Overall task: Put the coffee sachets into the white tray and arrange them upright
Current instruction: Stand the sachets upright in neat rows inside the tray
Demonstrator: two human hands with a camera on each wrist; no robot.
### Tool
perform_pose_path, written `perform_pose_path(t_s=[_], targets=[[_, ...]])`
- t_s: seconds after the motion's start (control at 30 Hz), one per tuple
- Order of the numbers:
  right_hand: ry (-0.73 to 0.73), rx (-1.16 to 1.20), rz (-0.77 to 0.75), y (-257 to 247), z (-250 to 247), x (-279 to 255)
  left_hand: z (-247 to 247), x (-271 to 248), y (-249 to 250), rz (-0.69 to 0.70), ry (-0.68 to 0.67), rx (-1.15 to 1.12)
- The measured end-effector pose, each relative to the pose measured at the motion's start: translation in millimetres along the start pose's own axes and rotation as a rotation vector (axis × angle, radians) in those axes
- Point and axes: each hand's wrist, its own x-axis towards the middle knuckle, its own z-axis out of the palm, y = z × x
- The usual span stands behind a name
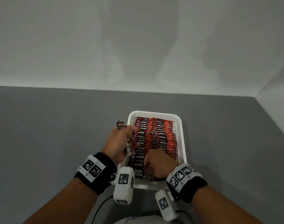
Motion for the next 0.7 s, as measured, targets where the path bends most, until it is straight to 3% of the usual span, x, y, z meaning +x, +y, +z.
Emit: perform_pose_path(t_s=[0.2,0.37,0.57,0.63,0.7], targets=[[-0.023,-0.105,-0.006,-5,2,5,-2,3,-2,0.008,-0.042,0.017],[0.005,-0.035,-0.008,-1,-2,2,-5,10,-9,0.040,-0.068,0.041],[0.314,0.464,0.028,10,-38,-19,-4,13,-15,0.100,-0.131,0.047],[0.365,0.752,0.021,8,-45,-24,2,10,-14,0.089,-0.176,0.027],[0.408,0.887,0.003,6,-47,-26,10,6,-14,0.102,-0.236,0.020]])
